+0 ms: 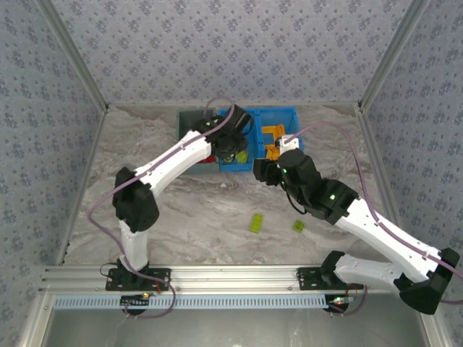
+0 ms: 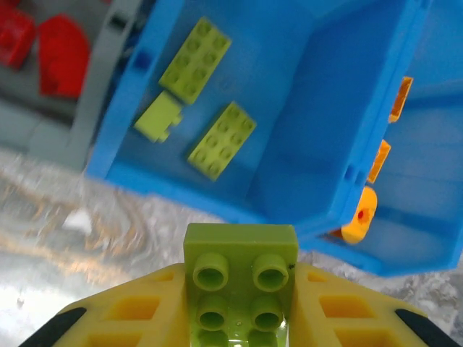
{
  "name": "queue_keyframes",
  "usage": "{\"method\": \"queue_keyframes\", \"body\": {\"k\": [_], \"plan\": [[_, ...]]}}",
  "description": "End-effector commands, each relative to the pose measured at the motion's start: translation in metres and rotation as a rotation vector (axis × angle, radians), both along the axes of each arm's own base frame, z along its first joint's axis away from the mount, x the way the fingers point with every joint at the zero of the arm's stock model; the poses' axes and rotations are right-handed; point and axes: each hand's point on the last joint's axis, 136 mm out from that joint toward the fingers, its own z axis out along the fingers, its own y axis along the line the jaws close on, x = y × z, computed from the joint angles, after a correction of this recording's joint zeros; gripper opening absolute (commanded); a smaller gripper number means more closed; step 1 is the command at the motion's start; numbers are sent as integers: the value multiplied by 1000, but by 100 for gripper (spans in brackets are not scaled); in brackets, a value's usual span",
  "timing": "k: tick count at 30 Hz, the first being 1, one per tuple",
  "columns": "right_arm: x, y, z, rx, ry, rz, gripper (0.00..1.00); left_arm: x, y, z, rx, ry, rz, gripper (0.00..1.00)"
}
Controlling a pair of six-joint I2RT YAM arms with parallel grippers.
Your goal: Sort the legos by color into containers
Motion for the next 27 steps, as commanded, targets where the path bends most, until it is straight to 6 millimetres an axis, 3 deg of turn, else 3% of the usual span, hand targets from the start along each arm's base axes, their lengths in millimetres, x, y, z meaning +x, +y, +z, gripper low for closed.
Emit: {"method": "queue_keyframes", "body": {"k": [1, 6, 9, 14, 17, 23, 27], "plan": [[8, 9, 21, 75, -26, -15, 68, 41, -8, -2, 73, -93, -81, 32], [7, 12, 19, 78, -34, -29, 68, 86, -11, -37, 83, -120, -97, 32], [5, 11, 11, 62, -26, -37, 68, 107, -22, -45, 45, -153, -130, 35], [-1, -6, -15, 11, 34, -124, 68, 124, -31, -79, 70, -100, -183, 39], [-9, -11, -32, 9, 79, -145, 68, 131, -31, -90, 73, -90, -182, 40], [-21, -17, -53, -2, 112, -157, 69, 136, -23, -95, 72, -74, -167, 47], [-19, -6, -46, -3, 62, -110, 69, 131, -22, -76, 56, -94, -172, 53]]}}
